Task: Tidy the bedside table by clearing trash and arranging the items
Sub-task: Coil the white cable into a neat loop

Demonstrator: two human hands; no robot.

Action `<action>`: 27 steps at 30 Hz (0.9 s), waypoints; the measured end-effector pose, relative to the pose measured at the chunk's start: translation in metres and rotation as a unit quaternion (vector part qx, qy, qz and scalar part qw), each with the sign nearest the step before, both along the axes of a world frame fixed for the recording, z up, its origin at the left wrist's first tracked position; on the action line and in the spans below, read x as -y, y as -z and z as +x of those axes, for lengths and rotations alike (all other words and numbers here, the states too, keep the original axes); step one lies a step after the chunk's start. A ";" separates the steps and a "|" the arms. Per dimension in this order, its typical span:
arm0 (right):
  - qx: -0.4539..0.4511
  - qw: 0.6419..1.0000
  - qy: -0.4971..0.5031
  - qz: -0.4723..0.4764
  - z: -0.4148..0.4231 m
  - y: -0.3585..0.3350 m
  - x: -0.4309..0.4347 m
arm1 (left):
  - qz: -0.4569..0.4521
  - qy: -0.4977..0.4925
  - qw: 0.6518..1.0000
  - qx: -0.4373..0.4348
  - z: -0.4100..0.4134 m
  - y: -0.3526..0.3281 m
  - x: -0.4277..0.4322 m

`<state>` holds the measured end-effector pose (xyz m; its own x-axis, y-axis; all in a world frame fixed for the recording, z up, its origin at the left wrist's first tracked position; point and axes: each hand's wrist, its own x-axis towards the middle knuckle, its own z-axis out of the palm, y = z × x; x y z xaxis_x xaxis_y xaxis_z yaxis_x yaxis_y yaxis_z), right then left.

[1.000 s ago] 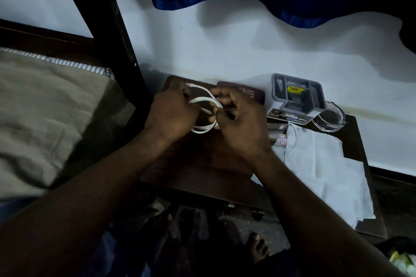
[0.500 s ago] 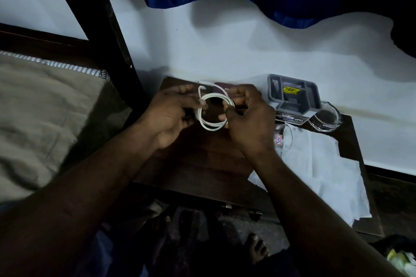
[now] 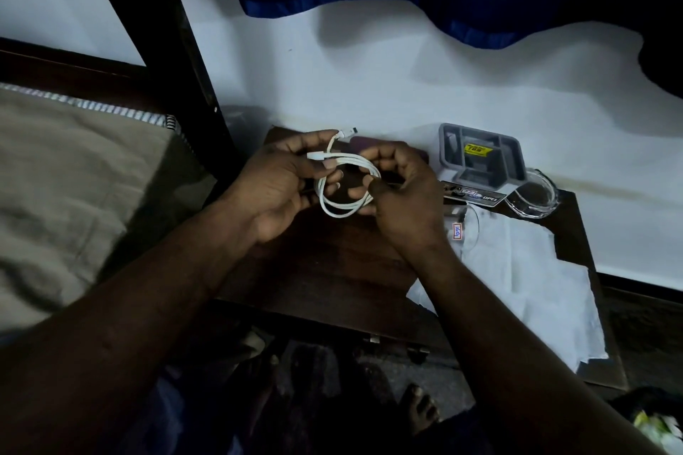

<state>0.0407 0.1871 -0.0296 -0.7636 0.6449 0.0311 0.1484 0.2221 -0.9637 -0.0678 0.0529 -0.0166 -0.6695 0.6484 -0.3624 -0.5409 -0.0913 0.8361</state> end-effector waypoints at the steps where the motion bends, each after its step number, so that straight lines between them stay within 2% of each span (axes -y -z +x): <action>1: 0.001 1.000 -0.002 0.004 0.001 0.000 -0.001 | 0.002 0.002 1.000 0.003 0.000 -0.002 0.000; 5: 0.000 0.998 0.027 0.061 0.001 0.002 -0.003 | 0.027 0.037 0.999 0.029 -0.002 -0.006 0.005; 9: -0.005 0.988 0.042 0.145 0.001 0.003 -0.002 | 0.041 0.071 0.992 0.099 -0.007 -0.008 0.008; 13: -0.012 0.977 0.043 0.207 0.002 0.005 -0.003 | 0.020 0.066 0.996 0.064 -0.004 -0.003 0.003; 18: -0.003 0.956 0.047 0.289 0.005 0.000 -0.002 | 0.037 0.084 0.993 0.071 0.000 0.000 0.002; 24: -0.004 0.956 0.008 0.293 0.003 -0.004 0.003 | 0.021 0.108 0.990 0.088 0.007 0.004 -0.001; 27: -0.002 0.970 0.002 0.245 0.001 -0.003 -0.001 | -0.032 0.072 0.997 0.017 0.005 0.006 -0.001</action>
<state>0.0420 0.1884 -0.0267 -0.7600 0.5558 0.3370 0.1479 0.6527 -0.7430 -0.0631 0.0534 -0.0223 -0.5584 0.7116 -0.4264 -0.5720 0.0420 0.8192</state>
